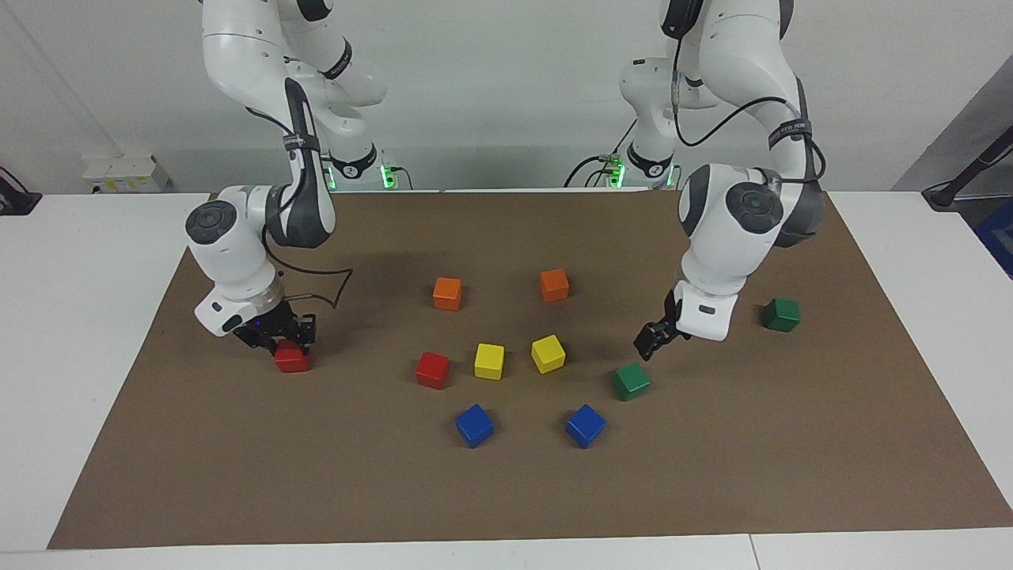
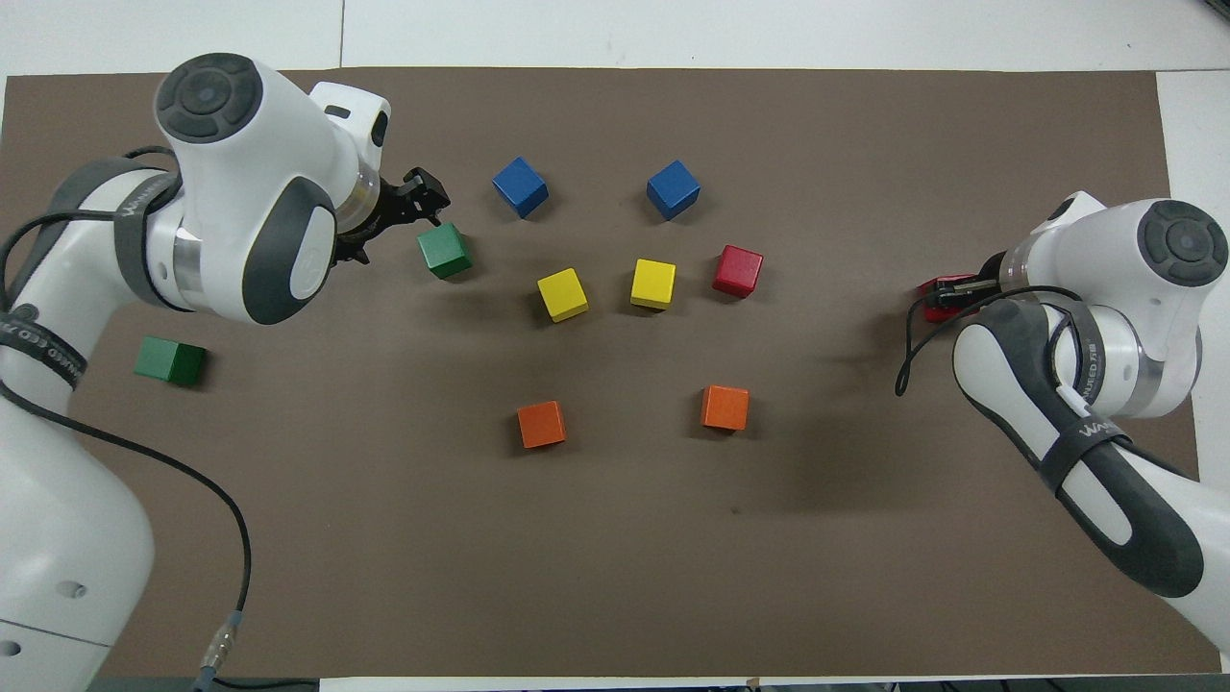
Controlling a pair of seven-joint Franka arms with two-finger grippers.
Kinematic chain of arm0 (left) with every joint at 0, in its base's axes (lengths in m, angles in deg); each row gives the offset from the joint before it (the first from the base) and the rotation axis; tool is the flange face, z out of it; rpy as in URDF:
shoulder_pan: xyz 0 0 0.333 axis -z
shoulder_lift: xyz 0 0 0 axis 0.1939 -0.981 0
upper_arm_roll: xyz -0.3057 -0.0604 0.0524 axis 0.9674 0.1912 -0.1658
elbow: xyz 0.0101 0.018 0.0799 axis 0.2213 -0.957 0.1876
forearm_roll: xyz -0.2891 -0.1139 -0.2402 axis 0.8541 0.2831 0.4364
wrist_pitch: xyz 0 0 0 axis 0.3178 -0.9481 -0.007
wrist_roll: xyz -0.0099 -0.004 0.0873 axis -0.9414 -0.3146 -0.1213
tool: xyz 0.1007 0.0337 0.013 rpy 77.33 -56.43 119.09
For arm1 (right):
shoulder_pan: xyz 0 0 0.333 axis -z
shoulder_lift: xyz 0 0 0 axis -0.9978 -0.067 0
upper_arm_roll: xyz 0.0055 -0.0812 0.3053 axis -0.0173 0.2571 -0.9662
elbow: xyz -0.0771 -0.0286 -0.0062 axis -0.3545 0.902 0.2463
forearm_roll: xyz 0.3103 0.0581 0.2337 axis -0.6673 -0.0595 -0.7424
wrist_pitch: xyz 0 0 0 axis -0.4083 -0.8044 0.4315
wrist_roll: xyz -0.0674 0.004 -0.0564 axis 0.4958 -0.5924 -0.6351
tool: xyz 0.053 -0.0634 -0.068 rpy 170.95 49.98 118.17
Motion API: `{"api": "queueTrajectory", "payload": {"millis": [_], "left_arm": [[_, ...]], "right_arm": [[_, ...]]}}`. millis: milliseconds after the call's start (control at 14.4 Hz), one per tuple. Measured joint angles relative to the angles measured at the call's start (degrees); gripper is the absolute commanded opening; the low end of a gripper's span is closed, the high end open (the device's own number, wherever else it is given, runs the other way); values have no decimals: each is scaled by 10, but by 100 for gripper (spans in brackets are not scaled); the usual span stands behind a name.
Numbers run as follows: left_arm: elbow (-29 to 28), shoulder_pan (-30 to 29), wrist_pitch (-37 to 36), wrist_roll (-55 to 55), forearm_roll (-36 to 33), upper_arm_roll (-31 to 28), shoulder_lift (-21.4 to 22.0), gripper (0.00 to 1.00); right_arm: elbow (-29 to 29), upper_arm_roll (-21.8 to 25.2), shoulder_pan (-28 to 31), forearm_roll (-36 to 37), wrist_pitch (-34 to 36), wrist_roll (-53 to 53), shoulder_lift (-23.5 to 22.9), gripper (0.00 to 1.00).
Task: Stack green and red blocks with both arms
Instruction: 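Reach the left gripper to the other green while the right gripper reaches red, then grasp the second green with the left gripper while the right gripper grasps red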
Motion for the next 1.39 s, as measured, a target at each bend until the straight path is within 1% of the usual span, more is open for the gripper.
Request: {"api": "queueTrajectory", "payload": {"millis": [139,277,554,623,693,831,1039,1177,1385], "left_arm": [[7,6,9,23,-5,0,-18,100],[7,8,21,43,-12,0,-30,100],[6,9,49,67,-19,-1,-42,100],[1,9,65,68,-19,-1,-44,100],[-7,9,85,68,-21,-2,-46,100],[-23,9,115,68,-33,-3,-49,100],[-37,9,137,65,-51,-2,-52,100],[-50,9,157,61,-54,-1,-52,100],[-62,10,175,51,-55,-1,-52,100]], "right_arm": [[3,0,0,0,8,0,0,100],[28,0,0,0,57,0,4,100],[120,-7,-1,0,198,4,24,100],[145,-12,-6,0,231,21,27,100],[171,-15,-18,0,261,50,29,100],[217,-18,-62,0,304,124,27,100],[257,-20,-119,0,312,232,8,99],[279,-20,-145,0,309,275,-17,97],[305,-21,-171,0,271,341,-64,97]]}}
